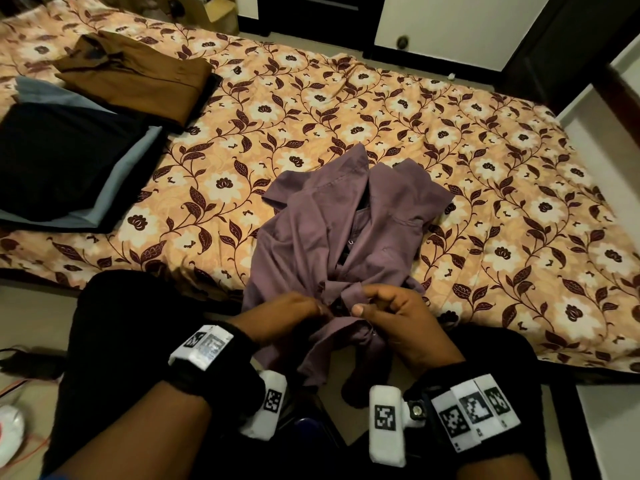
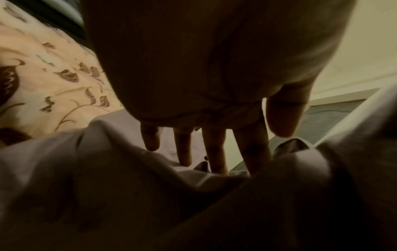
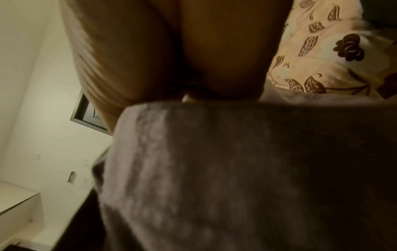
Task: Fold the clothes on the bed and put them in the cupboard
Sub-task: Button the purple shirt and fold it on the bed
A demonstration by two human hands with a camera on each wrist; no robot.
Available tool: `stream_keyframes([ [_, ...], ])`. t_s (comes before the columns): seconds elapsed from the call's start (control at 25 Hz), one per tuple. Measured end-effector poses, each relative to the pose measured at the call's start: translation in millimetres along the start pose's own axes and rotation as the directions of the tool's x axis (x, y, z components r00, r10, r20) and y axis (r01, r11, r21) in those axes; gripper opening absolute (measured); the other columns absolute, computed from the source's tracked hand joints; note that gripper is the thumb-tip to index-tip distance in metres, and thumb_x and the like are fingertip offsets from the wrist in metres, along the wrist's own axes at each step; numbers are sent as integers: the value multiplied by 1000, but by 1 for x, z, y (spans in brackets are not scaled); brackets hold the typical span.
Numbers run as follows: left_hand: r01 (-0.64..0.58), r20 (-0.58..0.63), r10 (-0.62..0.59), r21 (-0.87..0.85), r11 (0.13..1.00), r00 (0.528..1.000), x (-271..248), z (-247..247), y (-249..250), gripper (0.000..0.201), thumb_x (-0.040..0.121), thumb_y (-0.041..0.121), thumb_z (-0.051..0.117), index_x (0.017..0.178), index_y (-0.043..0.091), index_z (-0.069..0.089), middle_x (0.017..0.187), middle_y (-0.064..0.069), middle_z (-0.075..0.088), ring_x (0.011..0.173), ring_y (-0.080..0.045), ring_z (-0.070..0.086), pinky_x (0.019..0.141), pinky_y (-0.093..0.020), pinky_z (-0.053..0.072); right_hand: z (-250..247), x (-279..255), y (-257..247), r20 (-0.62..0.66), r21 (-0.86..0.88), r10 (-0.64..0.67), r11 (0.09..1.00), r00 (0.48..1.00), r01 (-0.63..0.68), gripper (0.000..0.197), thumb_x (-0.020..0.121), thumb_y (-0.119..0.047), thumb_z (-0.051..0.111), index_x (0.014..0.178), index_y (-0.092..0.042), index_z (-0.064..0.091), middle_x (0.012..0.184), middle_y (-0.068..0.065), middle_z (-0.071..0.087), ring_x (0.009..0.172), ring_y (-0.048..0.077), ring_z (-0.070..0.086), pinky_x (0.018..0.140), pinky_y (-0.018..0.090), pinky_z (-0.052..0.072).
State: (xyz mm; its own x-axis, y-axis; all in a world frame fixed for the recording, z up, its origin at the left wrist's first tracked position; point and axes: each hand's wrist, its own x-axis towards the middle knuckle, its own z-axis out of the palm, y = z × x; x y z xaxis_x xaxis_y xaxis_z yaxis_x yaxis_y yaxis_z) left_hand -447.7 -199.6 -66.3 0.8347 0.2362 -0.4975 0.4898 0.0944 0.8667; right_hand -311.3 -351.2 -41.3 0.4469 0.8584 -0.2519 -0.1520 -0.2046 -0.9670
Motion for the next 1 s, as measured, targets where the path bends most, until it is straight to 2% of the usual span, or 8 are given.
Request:
stream_keyframes([
  [0.12,-77,140,37,287,955,989,2,1,-7,28,93,18,62,121,23,62,108,7,68,94,-3,64,82,-19,49,-3,-2,-2,10,-95,-20,995,1000,20,14,81,11,63,88,2,70,92,16,71,88,26,69,79,33,56],
  [0.2,-45,242,-55,392,919,969,3,0,-7,38,92,21,64,129,25,59,115,11,65,99,-2,63,88,-20,49,-3,-3,-3,8,-57,18,998,1000,-18,12,78,15,61,85,7,67,89,21,70,85,31,69,74,35,58],
  [0.32,105,160,-224,538,836,961,5,-1,-10,36,90,34,65,125,24,61,113,7,65,102,-11,63,95,-31,50,0,-2,-1,-26,-5,141,990,990,-141,23,79,20,49,78,2,64,73,15,68,68,25,66,58,26,53],
  [0.44,68,39,-124,660,748,991,6,-2,-12,25,86,27,70,109,20,65,101,3,64,98,-17,63,88,-31,51,7,1,5,-56,-20,224,974,973,-225,13,83,5,53,80,-3,63,74,19,63,68,26,58,61,31,48],
  [0.64,-198,-57,242,407,892,969,-3,-8,-4,25,74,17,82,82,30,62,117,7,45,108,-3,49,88,-14,46,3,3,10,-148,-217,117,965,982,-147,7,86,-7,65,85,-2,69,83,19,70,79,28,66,75,42,54],
  [0.8,-405,-73,443,296,865,894,-8,-4,2,25,68,10,85,77,27,69,141,17,35,127,19,30,97,-1,32,3,5,13,-217,-212,70,970,974,-117,3,83,-5,68,85,-7,67,83,12,71,81,26,68,74,39,55],
  [0.88,-452,-22,468,220,864,884,-6,-3,3,17,69,3,83,79,12,73,136,12,50,126,6,45,99,-11,41,3,7,14,-253,-188,69,975,965,-119,8,79,-5,73,82,-7,65,81,13,70,75,24,67,69,35,55],
  [1.0,-416,59,412,84,906,909,-8,-4,1,19,70,-1,82,86,4,72,104,-4,72,103,-18,67,92,-32,53,2,7,14,-301,-152,68,981,951,-118,15,75,-3,76,72,-8,62,67,5,67,61,13,62,58,24,51],
])
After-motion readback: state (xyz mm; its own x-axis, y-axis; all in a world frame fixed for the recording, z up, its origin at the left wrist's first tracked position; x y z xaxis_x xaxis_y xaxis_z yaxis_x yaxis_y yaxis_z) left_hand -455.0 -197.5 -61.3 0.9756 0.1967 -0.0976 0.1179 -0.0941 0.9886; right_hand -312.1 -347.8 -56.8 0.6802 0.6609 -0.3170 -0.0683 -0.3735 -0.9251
